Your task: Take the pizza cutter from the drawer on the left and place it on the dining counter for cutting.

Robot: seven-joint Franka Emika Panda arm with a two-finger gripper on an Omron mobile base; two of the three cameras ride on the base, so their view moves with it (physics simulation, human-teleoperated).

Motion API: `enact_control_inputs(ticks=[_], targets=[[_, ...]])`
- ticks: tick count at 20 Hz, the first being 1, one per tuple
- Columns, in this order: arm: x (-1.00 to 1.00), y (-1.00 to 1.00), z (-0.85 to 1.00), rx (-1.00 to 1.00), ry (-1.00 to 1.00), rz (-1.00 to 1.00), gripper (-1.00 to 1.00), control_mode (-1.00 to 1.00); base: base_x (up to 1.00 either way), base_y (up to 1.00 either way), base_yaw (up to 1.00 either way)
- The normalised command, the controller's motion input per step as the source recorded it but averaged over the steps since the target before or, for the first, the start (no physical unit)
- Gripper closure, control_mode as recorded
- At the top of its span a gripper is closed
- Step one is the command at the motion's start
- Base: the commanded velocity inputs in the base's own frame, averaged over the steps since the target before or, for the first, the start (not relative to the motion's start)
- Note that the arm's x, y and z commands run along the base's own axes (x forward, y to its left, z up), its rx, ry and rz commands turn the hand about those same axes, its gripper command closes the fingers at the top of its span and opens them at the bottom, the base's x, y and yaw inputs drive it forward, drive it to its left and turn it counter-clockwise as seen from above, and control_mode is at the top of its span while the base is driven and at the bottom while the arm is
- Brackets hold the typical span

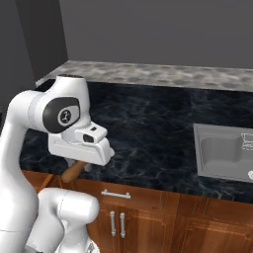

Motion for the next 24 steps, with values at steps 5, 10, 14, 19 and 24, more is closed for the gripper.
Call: enact_control_inputs(ticks=[5, 10, 14, 19, 24], targets=[[0.0, 0.0, 0.0, 0.0, 0.07, 0.06, 1.0, -1.0, 0.0, 0.0, 0.0], [0.0, 0.0, 0.0, 0.0, 0.02, 0.0, 1.0, 1.0, -0.03, -0.05, -0.06], [0.0, 0.0, 0.0, 0.0, 0.0, 0.0, 1.0, 1.0, -0.23, -0.37, -0.33], [0.0, 0.0, 0.0, 0.0, 0.0, 0.0, 1.0, 1.0, -0.13, -0.6, -0.61], [0.0, 0.0, 0.0, 0.0, 0.0, 0.0, 1.0, 1.0, 0.0, -0.46, -0.84]])
